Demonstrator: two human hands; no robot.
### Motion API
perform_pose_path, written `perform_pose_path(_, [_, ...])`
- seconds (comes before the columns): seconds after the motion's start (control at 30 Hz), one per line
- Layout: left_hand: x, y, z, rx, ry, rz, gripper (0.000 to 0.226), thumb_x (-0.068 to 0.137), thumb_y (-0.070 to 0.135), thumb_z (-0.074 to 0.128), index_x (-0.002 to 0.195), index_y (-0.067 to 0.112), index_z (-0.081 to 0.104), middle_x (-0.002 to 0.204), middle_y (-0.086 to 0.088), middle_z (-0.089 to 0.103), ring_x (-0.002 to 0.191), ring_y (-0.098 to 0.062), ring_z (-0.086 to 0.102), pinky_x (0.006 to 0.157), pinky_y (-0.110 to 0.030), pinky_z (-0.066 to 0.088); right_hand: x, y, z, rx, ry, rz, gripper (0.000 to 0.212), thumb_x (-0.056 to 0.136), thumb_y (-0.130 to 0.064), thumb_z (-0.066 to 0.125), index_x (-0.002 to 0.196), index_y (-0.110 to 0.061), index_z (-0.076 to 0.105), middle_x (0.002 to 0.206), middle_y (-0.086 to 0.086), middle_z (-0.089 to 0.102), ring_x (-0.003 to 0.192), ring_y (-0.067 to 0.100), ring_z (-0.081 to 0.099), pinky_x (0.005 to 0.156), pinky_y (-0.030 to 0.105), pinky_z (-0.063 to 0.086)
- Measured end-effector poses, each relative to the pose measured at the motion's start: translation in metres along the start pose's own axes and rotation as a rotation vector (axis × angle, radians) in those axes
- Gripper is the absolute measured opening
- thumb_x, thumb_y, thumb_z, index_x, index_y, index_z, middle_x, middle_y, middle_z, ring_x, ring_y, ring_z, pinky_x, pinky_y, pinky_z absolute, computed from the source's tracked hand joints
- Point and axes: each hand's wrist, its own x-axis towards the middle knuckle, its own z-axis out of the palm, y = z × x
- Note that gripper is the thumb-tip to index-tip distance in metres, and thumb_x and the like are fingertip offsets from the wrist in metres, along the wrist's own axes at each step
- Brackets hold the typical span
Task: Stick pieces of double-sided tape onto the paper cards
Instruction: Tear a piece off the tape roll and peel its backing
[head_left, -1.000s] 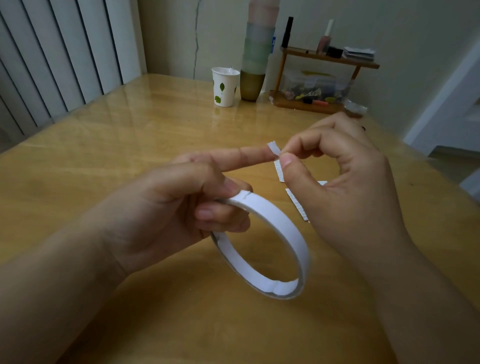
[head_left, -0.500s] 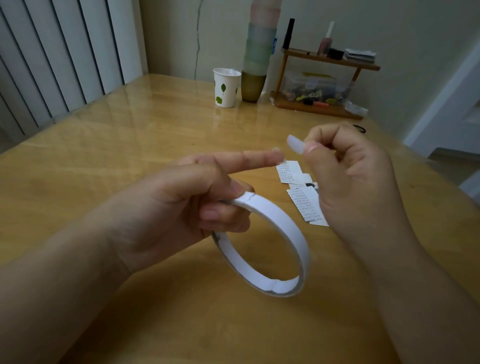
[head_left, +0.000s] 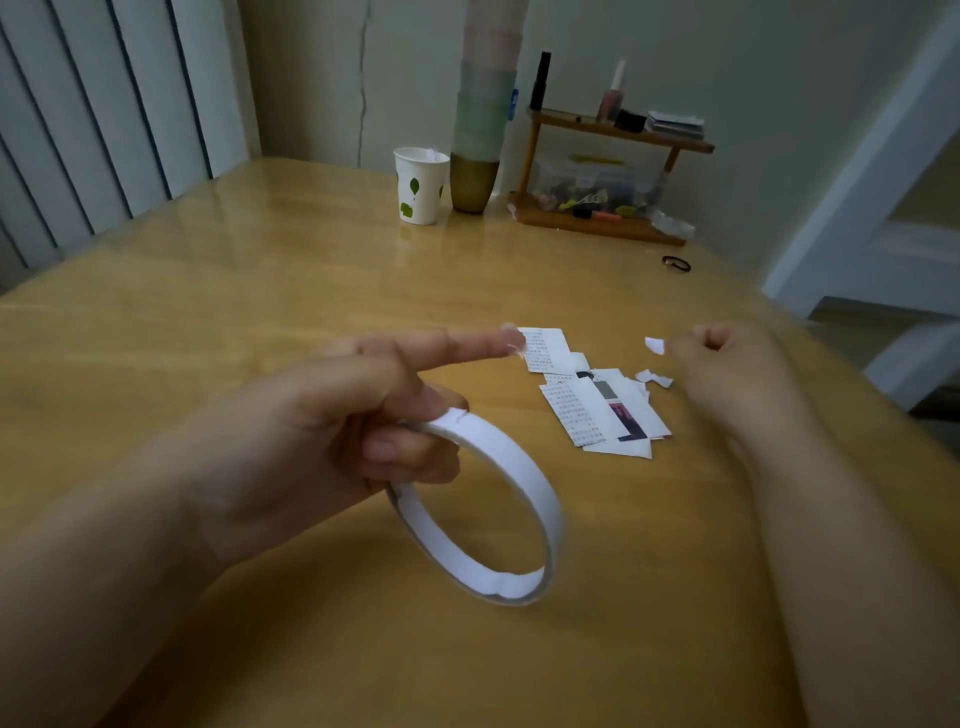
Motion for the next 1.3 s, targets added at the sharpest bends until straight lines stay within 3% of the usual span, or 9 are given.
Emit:
perform_pose_path(0.13, [0.004,-0.007,-0.001,-0.010,0.008,-0.055,0.060,0.076,0.005,0.037,0.131,-0.015,0.025,0.053,0.005,0.048,0.043,-0.007,0.040,0.048,-0.027,0.027,0.017,0.024,0.009,-0.027,0.016,0.108,0.021,0.084,-0.020,0.066,0.063,-0.016,0.065,0.064,-0.003,0.065,0.068,0.022,0.057,0.061,0.028,0.043])
perform_pose_path(0.27, [0.005,-0.008,0.000,0.037,0.026,-0.076,0.060,0.076,0.004,0.040,0.134,-0.010,0.030,0.057,0.007,0.052,0.045,-0.006,0.045,0.048,-0.025,0.033,0.022,0.032,0.011,-0.036,0.083,0.092,0.010,0.080,-0.020,0.072,0.072,-0.016,0.071,0.077,0.004,0.069,0.071,0.021,0.062,0.067,0.029,0.048])
perform_pose_path(0.47, [0.003,-0.009,0.001,-0.042,0.027,-0.071,0.055,0.083,0.003,0.030,0.134,-0.015,0.020,0.063,0.008,0.055,0.051,-0.004,0.050,0.052,-0.021,0.041,0.020,0.026,0.011,-0.218,0.076,0.043,0.028,0.090,-0.010,0.047,0.107,-0.018,0.068,0.096,0.003,0.064,0.066,0.016,0.050,0.064,0.025,0.042])
perform_pose_path(0.6, [0.001,-0.008,0.002,-0.083,0.045,-0.057,0.056,0.083,0.003,0.031,0.136,-0.015,0.022,0.064,0.008,0.058,0.052,-0.003,0.054,0.052,-0.019,0.044,0.014,0.017,0.009,-0.313,0.117,-0.054,0.022,0.090,-0.017,0.055,0.070,-0.026,0.062,0.083,-0.007,0.061,0.087,0.023,0.058,0.090,0.042,0.046])
perform_pose_path(0.7, [0.000,-0.007,0.005,-0.088,0.048,-0.056,0.058,0.081,0.003,0.034,0.136,-0.015,0.023,0.062,0.008,0.059,0.051,-0.003,0.054,0.051,-0.018,0.045,0.010,0.013,0.008,-0.350,0.099,-0.054,0.023,0.089,-0.014,0.057,0.069,-0.024,0.061,0.083,-0.008,0.060,0.088,0.024,0.058,0.085,0.038,0.047])
perform_pose_path(0.83, [-0.002,-0.003,0.009,-0.091,0.057,-0.045,0.058,0.082,0.003,0.034,0.135,-0.016,0.022,0.062,0.010,0.059,0.051,-0.002,0.055,0.051,-0.017,0.045,0.005,0.005,0.009,-0.231,0.094,-0.173,0.018,0.087,-0.010,0.061,0.104,-0.016,0.061,0.104,-0.001,0.062,0.087,0.013,0.054,0.075,0.023,0.040])
perform_pose_path(0.93, [-0.005,-0.001,0.012,-0.025,0.092,-0.048,0.061,0.076,0.004,0.040,0.133,-0.015,0.031,0.058,0.010,0.060,0.047,-0.003,0.057,0.048,-0.014,0.045,-0.018,-0.022,0.009,0.030,-0.035,-0.406,0.015,0.094,-0.023,0.055,0.105,-0.030,0.063,0.096,-0.020,0.062,0.085,-0.002,0.056,0.069,0.007,0.042])
perform_pose_path(1.1, [-0.008,0.008,0.021,-0.026,0.098,-0.068,0.059,0.062,0.004,0.054,0.120,0.005,0.060,0.049,0.010,0.041,0.040,-0.002,0.040,0.048,-0.011,0.031,-0.060,-0.052,0.011,0.253,-0.383,-0.687,0.020,0.093,-0.030,0.046,0.099,-0.033,0.065,0.090,-0.026,0.066,0.087,-0.006,0.061,0.073,0.006,0.043])
perform_pose_path(1.3, [-0.008,0.012,0.024,0.061,0.111,-0.042,0.048,0.061,0.016,0.056,0.107,0.017,0.070,0.051,0.008,0.030,0.042,-0.003,0.028,0.062,-0.036,0.012,-0.071,-0.057,0.012,0.212,-0.424,-0.720,0.014,0.086,-0.029,0.054,0.088,-0.029,0.068,0.083,-0.021,0.069,0.081,0.000,0.065,0.070,0.010,0.047])
